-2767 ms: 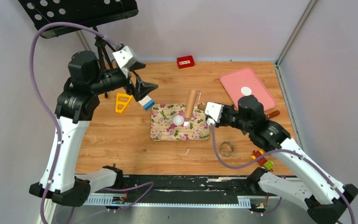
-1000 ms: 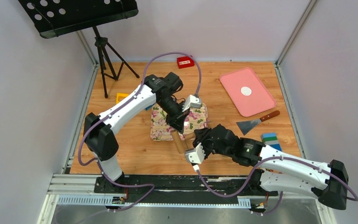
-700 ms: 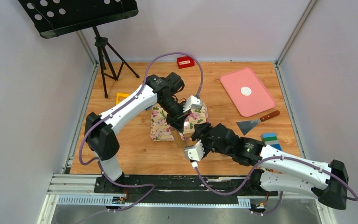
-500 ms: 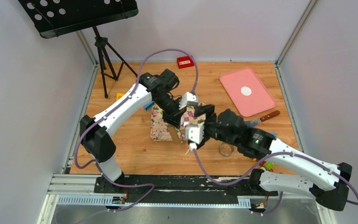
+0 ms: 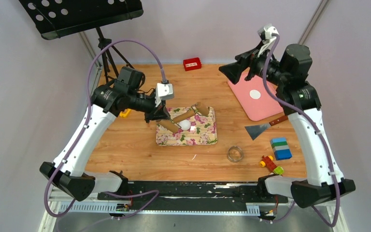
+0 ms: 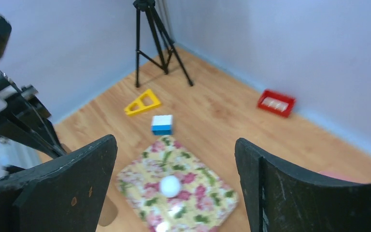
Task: Roll out the dumpling wrappers from the dough
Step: Pick up the rolling pin from the center of the board.
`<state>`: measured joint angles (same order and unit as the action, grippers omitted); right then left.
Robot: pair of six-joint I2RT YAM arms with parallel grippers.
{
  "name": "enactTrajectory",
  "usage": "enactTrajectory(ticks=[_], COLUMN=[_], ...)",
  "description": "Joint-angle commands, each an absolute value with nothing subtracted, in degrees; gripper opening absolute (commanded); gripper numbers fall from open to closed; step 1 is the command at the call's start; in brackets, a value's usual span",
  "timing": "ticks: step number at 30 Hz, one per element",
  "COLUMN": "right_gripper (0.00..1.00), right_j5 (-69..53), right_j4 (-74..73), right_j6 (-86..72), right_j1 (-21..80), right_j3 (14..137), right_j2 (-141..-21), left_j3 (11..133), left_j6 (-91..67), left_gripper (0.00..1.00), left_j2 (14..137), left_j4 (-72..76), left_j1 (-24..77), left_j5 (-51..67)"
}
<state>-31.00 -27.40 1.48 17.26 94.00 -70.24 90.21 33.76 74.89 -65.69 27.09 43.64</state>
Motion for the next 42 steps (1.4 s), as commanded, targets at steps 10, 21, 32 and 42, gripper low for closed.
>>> enactTrajectory(ticks=[10,21,32,42], right_gripper=[0.93,0.95,0.95,0.99], right_j5=[-46.9,-56.9,-63.2,-61.7], right_j4=[-14.8,-0.6,5.2,5.2], right_j6=[-28.1,-26.3,-10.8,-5.8], right_j1=[11.0,12.4,21.5,24.8], right_j3=[85.2,76.2,68.8,66.8], right_j2=[-72.0,-72.3,-72.8,-68.5], left_j3=[86.6,86.4,84.5,80.0], left_j6=[28.7,28.0,25.9,20.5], left_gripper=[0.0,0.0,0.0,0.0], left_j2=[71.6,72.1,72.2,71.0], left_j4=[-57.5,-57.5,-55.7,-49.5], left_j1=[23.5,23.0,21.2,20.1], left_j5=[51.9,55.2,60.1,58.0])
